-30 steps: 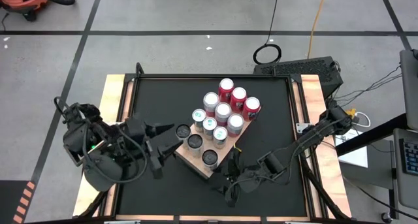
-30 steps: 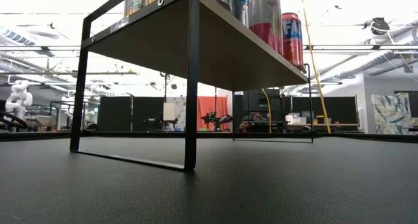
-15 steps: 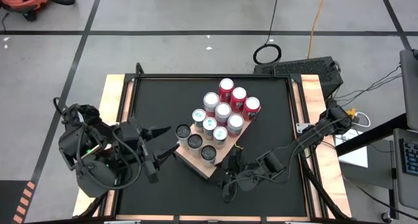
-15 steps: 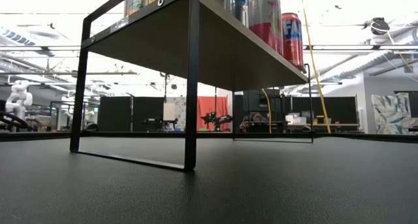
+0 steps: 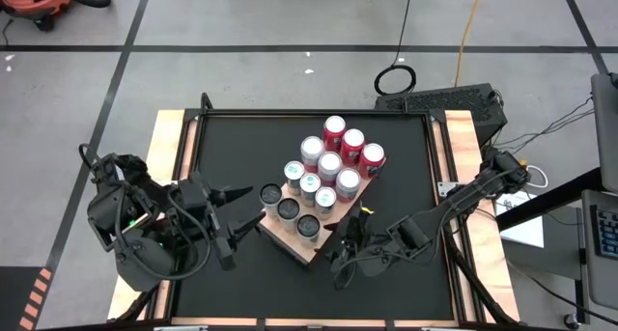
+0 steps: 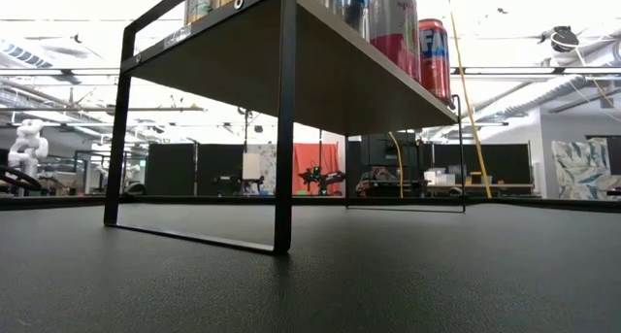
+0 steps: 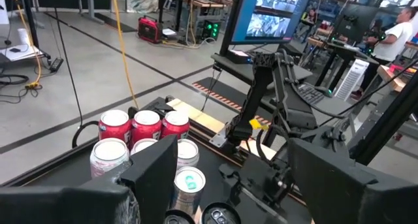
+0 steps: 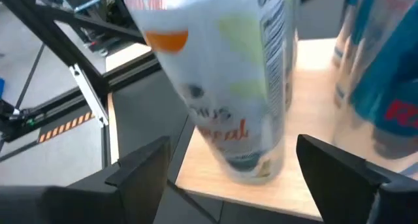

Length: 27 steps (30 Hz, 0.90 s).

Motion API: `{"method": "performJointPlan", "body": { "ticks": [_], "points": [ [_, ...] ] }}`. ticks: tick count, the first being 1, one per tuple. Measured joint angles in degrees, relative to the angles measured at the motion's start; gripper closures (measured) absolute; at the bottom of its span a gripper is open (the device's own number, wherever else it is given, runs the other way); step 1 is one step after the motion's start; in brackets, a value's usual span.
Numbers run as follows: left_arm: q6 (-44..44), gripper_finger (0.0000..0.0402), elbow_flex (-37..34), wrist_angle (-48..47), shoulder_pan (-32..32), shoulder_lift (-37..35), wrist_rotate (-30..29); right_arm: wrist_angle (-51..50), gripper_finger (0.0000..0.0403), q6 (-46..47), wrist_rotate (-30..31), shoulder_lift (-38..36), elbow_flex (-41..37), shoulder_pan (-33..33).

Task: Place canned beverage on shelf
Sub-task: Put the white-yellow soda can on the shelf aligned with the white-yellow soda can

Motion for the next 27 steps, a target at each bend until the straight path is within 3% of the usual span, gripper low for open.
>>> {"method": "performJointPlan", "body": {
  "ticks": [27],
  "points": [
    [-0.1,0.0114,0.0,-1.2,0.0,0.0,0.0,0.0,0.0241,-1.4,1.2,-0.1,0.0,-0.3]
  ]
}}
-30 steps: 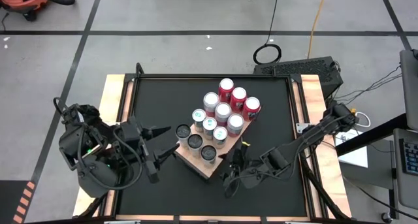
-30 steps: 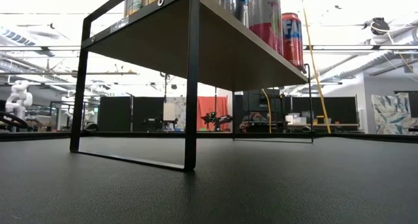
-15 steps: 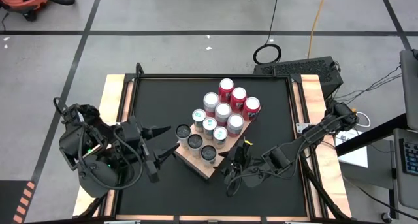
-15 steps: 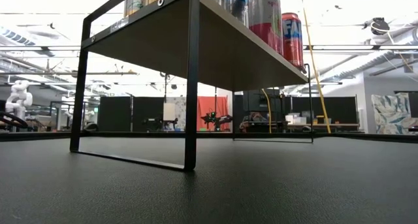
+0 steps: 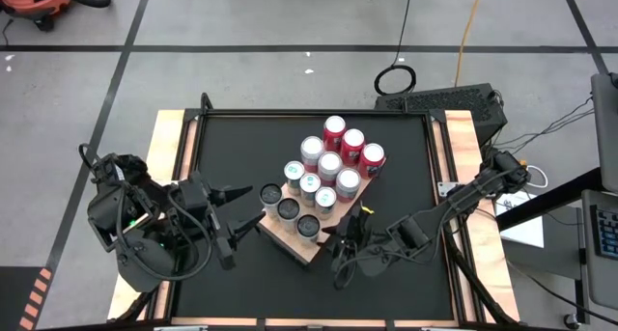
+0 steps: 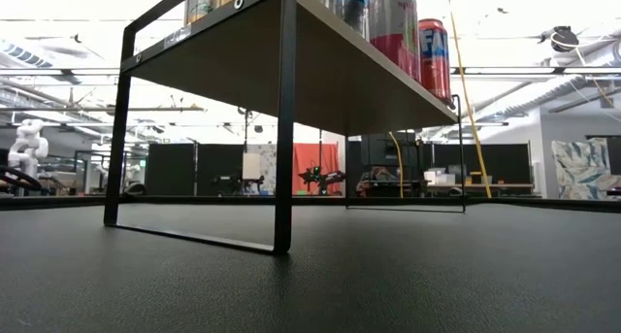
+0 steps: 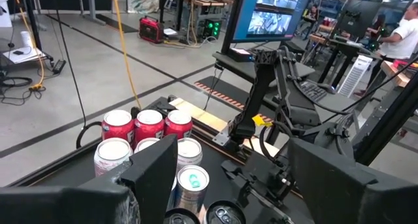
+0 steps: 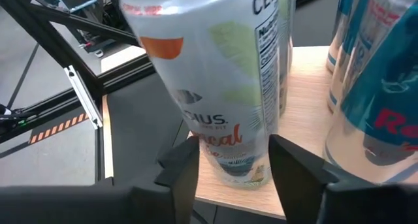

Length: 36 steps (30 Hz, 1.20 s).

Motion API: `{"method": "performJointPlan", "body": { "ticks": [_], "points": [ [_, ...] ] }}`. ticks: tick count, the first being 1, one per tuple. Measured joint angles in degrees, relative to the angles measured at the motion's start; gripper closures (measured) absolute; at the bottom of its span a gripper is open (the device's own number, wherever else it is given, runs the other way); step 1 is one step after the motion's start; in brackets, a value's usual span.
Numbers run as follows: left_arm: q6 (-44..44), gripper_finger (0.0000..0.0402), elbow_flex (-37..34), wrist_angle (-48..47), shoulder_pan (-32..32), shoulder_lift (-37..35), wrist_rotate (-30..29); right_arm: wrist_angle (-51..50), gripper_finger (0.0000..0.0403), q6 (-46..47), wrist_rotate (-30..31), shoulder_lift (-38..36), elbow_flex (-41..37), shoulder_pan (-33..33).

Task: Place canned beverage on shelf
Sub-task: Put the white-yellow soda can on the shelf aligned with the white-yellow soda can

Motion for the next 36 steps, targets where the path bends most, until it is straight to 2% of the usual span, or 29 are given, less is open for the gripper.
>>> {"method": "performJointPlan", "body": {
  "ticks": [9,36],
  "points": [
    [-0.1,0.0114,0.0,0.0,0.0,0.0,0.0,0.0,0.0269,0.0,0.0,0.0,0.0,-0.8],
    [0.0,0.0114,0.0,0.0,0.0,0.0,0.0,-1.6,0.0271,1.7,0.0,0.0,0.0,-0.9]
  ]
}}
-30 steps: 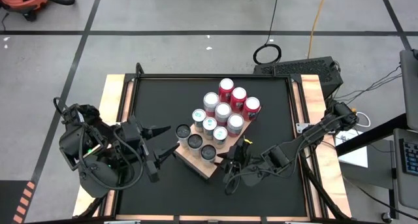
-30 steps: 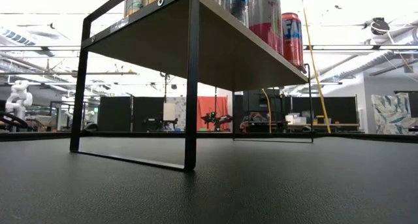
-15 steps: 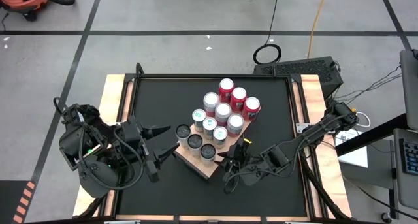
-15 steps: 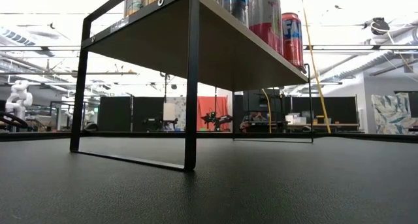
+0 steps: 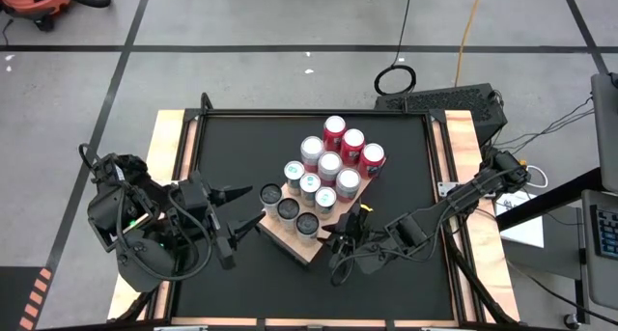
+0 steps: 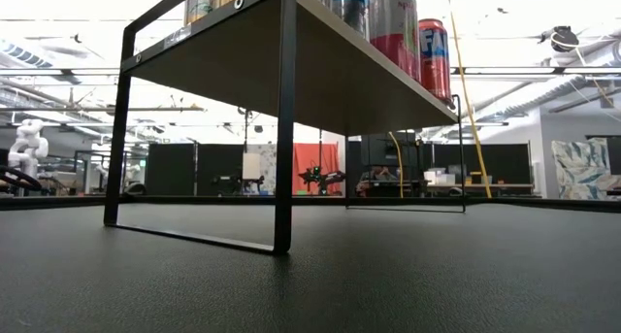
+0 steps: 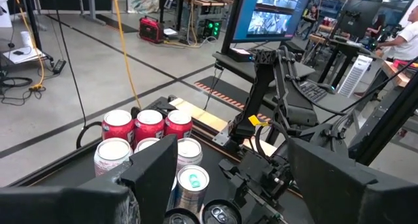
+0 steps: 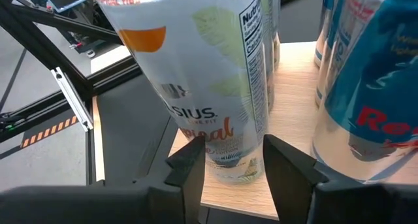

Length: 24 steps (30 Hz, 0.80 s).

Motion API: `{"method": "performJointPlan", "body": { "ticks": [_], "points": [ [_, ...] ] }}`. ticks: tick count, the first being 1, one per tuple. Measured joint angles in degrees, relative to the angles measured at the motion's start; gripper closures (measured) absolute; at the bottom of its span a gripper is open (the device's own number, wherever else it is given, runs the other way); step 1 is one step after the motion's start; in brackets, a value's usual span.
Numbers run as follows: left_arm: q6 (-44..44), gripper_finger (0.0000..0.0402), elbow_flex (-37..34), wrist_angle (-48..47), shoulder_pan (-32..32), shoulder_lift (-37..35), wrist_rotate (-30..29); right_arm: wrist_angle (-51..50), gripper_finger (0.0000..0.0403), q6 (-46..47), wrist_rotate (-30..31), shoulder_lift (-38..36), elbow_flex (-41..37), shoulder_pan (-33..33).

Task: Place canned beverage on shelf
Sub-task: Put the white-yellow soda can on the shelf aligned with the white-yellow soda can

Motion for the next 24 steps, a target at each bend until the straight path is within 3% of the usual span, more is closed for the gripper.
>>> {"method": "performJointPlan", "body": {
  "ticks": [24],
  "points": [
    [0.0,0.0114,0.0,0.0,0.0,0.0,1.6,-0.8,0.0271,0.0,-0.5,-0.4,0.0,-0.6]
  ]
}}
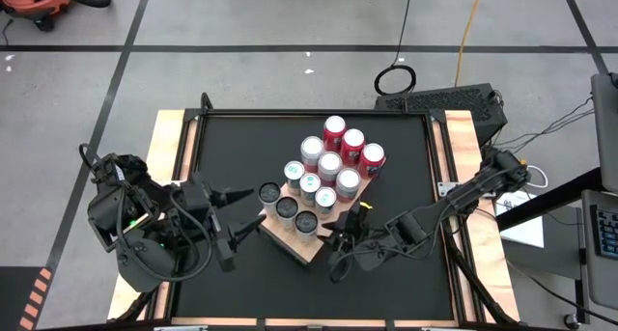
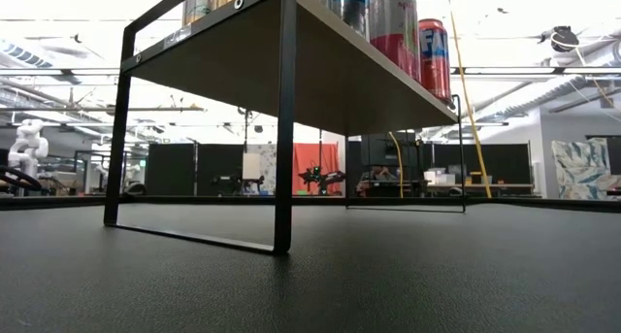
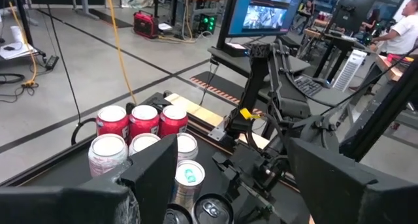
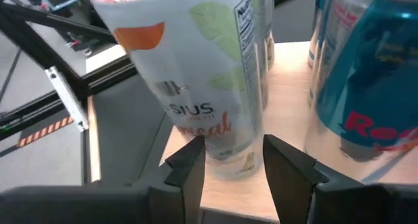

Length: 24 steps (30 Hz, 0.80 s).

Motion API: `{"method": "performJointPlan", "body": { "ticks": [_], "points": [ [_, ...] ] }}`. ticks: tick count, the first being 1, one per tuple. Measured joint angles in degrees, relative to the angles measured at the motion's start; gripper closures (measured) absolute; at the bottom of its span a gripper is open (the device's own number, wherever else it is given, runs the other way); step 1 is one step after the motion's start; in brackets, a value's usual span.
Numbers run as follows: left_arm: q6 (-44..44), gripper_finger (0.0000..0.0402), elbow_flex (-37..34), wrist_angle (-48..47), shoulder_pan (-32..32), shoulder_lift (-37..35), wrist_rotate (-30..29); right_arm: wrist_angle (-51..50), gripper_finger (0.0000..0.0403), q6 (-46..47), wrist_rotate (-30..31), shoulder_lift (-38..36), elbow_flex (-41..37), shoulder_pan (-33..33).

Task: Place canned beverage on shelf
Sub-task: Put the white-yellow soda can on the shelf aligned with the white-yellow soda can, then return to Home Position

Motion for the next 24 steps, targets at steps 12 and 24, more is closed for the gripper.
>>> {"method": "performJointPlan", "body": {
  "ticks": [12,24],
  "points": [
    [1.9,0.0114,0.0,-0.2,0.0,0.0,4.5,-7.4,0.0271,-5.1,-16.0,-10.5,0.0,1.8],
    [8.1,0.0167,0.0,0.1,1.7,-2.6,9.6,-8.2,0.0323,-19.2,-25.3,-25.3,0.0,2.0]
  ]
}}
